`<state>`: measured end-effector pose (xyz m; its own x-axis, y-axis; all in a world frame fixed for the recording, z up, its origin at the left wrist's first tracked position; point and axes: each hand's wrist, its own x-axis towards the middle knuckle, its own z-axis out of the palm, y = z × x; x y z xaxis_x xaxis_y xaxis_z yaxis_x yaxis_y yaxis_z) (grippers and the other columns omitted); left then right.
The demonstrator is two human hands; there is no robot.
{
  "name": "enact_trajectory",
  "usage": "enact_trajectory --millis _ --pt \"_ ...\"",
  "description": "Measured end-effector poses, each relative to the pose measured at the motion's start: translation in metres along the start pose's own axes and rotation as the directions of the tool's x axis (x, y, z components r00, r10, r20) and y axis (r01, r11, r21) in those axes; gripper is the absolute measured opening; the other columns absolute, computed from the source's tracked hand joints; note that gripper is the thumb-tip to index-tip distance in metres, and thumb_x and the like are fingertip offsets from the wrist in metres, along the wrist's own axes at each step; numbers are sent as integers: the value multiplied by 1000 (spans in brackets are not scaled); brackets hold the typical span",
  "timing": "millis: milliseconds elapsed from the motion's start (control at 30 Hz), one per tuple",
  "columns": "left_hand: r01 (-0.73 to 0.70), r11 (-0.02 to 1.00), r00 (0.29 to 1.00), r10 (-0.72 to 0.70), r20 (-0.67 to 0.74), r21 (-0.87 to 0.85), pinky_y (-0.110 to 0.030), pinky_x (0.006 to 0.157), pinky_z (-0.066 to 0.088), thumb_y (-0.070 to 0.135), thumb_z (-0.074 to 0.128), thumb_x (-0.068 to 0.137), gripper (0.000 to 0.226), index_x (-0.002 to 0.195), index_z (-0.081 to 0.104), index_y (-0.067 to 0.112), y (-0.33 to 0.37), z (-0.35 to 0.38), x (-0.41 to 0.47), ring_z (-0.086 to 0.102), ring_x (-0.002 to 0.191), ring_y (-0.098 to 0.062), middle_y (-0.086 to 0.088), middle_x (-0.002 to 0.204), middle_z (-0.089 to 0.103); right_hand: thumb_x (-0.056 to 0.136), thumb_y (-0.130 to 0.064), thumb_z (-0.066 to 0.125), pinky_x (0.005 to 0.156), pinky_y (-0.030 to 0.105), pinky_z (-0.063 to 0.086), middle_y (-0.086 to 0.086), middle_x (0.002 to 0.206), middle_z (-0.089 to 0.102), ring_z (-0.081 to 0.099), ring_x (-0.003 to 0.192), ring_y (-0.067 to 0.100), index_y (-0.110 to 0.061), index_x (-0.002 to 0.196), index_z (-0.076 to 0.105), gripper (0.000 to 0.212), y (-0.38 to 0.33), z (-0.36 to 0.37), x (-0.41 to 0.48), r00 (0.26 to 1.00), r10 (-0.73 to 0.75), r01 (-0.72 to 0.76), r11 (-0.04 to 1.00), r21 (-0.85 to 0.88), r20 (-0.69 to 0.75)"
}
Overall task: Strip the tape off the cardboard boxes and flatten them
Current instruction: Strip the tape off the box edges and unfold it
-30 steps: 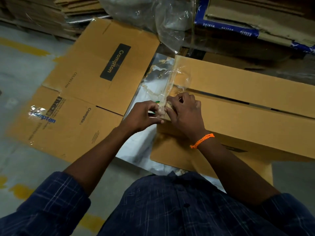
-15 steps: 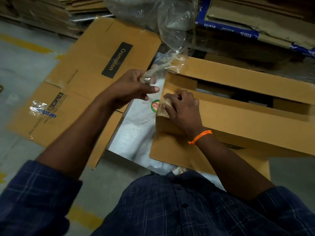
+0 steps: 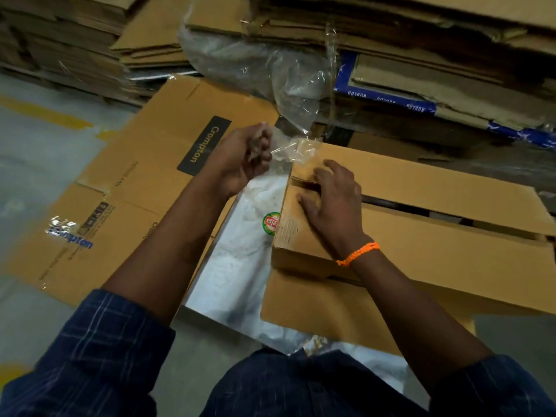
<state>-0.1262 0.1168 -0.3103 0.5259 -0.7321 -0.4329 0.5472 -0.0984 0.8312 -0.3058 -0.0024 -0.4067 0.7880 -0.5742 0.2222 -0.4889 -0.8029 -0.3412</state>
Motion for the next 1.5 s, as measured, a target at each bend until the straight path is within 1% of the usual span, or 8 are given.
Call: enact_trajectory --millis 200,367,567,767,1000,1200,1367,1500 --pt "-57 989 987 36 -157 -136 -29 76 49 33 47 107 33 78 61 22 20 -7 58 63 81 -11 6 83 65 103 -49 42 111 49 38 11 149 50 46 135 29 -12 138 56 53 10 25 -6 982 -37 44 999 -33 188" --pt "-368 884 864 440 -246 288 -24 63 39 30 51 104 23 88 64 21 43 -13 112 57 78 -6 4 85 63 105 -48 38 113 51 35 9 154 46 41 141 27 -14 142 52 52 6 27 -9 983 -14 22 999 -45 182" --pt "-510 72 639 699 321 857 -49 94 47 20 50 99 16 101 64 12 28 -24 166 58 103 -20 -7 107 64 105 -49 39 118 50 30 5 157 42 37 144 24 -18 144 49 51 6 25 -10 983 3 3 999 -33 183" --pt "-92 -339 877 418 238 936 -52 124 14 46 70 90 76 151 37 15 51 -74 179 14 155 -34 -17 164 24 105 -50 38 122 49 25 2 159 38 33 146 21 -20 146 47 52 5 26 -11 983 11 -11 1000 -4 183" --pt "-498 74 804 413 428 864 -31 88 52 31 68 97 18 102 75 15 72 -28 119 68 96 -12 -2 104 74 96 -57 53 118 49 31 4 154 45 41 140 23 -19 149 39 67 -1 19 -8 991 56 -76 984 162 122" --pt "-369 879 911 277 305 303 -32 75 57 17 72 92 15 99 68 4 74 29 68 61 78 -11 -9 94 64 60 -57 92 120 51 31 4 168 1 17 154 24 -23 158 -20 152 -36 -35 49 992 125 -88 722 686 -4" --pt "-268 807 962 198 186 526 -24 61 51 19 76 89 12 91 69 9 56 44 44 61 67 -6 3 78 69 82 8 66 95 49 56 -4 140 59 62 119 10 -18 142 53 66 -42 -73 75 990 98 30 539 841 -99" --pt "-228 875 973 220 68 426 -35 83 57 25 71 94 10 98 68 17 22 42 19 69 86 -11 6 90 74 87 3 57 86 57 57 7 105 74 70 99 30 -17 107 69 31 -33 -79 69 941 339 -141 369 919 9"
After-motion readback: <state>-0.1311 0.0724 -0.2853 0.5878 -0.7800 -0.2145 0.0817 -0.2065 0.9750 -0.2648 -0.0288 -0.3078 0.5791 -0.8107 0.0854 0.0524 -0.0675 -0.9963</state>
